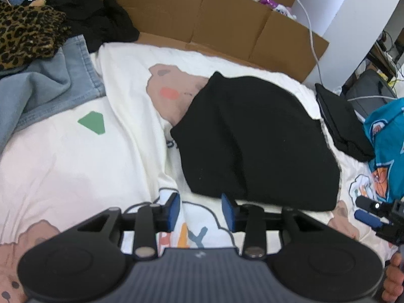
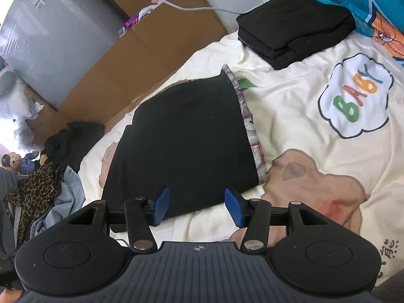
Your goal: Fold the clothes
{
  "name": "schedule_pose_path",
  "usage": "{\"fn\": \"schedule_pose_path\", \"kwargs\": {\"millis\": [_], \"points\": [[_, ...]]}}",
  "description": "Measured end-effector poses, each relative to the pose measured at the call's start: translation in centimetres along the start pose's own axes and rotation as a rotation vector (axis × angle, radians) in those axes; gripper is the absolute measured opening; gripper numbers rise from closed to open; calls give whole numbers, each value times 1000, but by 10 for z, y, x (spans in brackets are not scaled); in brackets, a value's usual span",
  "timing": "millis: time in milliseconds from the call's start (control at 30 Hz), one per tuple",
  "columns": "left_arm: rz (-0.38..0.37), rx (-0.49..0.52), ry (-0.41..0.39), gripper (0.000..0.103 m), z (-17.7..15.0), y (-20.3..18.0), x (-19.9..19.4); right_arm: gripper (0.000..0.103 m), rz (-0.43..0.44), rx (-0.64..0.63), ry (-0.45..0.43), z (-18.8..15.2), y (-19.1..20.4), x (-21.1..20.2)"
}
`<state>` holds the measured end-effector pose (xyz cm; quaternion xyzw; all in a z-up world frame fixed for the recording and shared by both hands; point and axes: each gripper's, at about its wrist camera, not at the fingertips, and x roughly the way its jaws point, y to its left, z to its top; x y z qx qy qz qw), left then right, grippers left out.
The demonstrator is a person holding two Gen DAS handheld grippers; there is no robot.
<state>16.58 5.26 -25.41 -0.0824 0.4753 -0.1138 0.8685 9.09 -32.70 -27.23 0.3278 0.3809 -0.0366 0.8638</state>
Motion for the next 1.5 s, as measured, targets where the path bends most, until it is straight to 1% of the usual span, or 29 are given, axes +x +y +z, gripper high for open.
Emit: {"fn": "schedule_pose_path", "kwargs": {"millis": [167, 267, 567, 633, 800, 933, 1000, 1067, 1133, 1300, 1333, 1433, 1500], "points": [[-12, 11, 12, 39, -5, 0, 21, 56, -24, 10, -36, 4, -4, 4], [-25, 1, 14, 39, -6, 4, 33, 56, -16, 50, -32, 5, -9, 12], [-63, 15, 14, 39, -4, 21, 66, 56, -5, 154, 50, 8, -26, 45], [-74, 30, 16, 40, -4, 25, 72, 56, -2, 193, 57, 8, -31, 49], [-100, 51, 17, 40, -3, 30, 77, 57, -14, 239, 72, 7, -37, 60], [-113, 37, 14, 40, -3, 34, 75, 57, -26, 260, 66, 5, -39, 65], [-113, 32, 7, 40, -4, 36, 73, 54, -18, 257, 63, 5, -40, 66], [-106, 34, -1, 40, -4, 38, 72, 33, -15, 243, 72, 5, -39, 66], [-97, 30, -8, 40, -5, 40, 69, 25, -28, 235, 86, 5, -39, 68], [-90, 0, -19, 40, -8, 49, 63, 26, -26, 258, 79, 5, -44, 65], [-90, -4, -21, 40, -9, 51, 62, 30, -24, 259, 79, 5, -43, 64], [-87, -31, -23, 40, -9, 57, 59, 38, 8, 250, 116, 2, -40, 69], [-88, -44, -31, 40, -8, 59, 56, 41, 9, 252, 118, 2, -40, 70]]}}
